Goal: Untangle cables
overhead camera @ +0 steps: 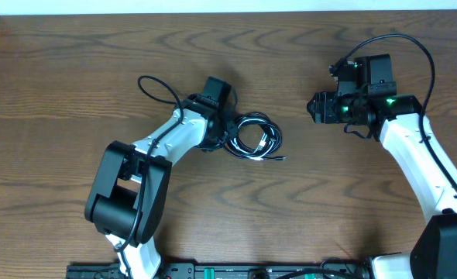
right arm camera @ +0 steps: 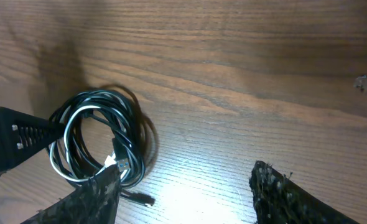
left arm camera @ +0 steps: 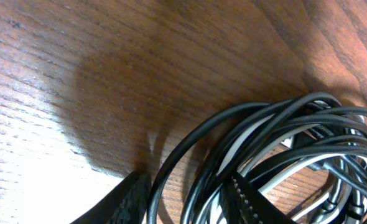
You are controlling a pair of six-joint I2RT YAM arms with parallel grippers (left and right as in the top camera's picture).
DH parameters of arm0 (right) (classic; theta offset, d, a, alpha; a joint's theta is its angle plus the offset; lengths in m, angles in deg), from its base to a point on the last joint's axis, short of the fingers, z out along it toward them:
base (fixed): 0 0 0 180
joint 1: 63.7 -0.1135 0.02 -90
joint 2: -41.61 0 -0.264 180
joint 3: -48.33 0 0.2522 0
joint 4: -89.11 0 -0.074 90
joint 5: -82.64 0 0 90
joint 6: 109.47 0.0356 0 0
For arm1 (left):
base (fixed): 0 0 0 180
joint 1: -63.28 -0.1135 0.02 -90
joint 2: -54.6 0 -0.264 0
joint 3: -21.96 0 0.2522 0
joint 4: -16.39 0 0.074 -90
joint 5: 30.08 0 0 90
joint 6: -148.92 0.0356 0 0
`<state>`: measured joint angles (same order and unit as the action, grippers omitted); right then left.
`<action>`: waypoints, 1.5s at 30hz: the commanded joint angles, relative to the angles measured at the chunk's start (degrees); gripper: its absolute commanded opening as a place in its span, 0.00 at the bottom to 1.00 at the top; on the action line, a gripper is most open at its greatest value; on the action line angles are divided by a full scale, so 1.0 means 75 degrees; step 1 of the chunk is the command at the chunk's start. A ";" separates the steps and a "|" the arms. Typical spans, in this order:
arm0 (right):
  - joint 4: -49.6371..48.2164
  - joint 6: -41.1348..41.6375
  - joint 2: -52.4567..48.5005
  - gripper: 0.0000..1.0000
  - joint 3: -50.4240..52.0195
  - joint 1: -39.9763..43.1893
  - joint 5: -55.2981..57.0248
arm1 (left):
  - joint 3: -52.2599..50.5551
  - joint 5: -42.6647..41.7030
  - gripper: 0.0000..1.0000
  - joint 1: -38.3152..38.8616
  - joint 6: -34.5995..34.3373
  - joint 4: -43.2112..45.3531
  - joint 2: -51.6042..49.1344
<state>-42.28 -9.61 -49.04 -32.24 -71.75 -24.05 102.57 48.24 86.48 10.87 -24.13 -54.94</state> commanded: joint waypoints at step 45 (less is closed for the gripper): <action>-0.1786 -0.0982 -0.0434 0.61 -0.0125 -0.1580 -0.1000 | 0.0125 -0.6907 0.08 -0.1428 -0.2081 0.3488 0.2020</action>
<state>-54.68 -15.16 -49.94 -32.24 -82.27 -31.02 103.25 2.67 75.92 0.97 -0.31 -40.45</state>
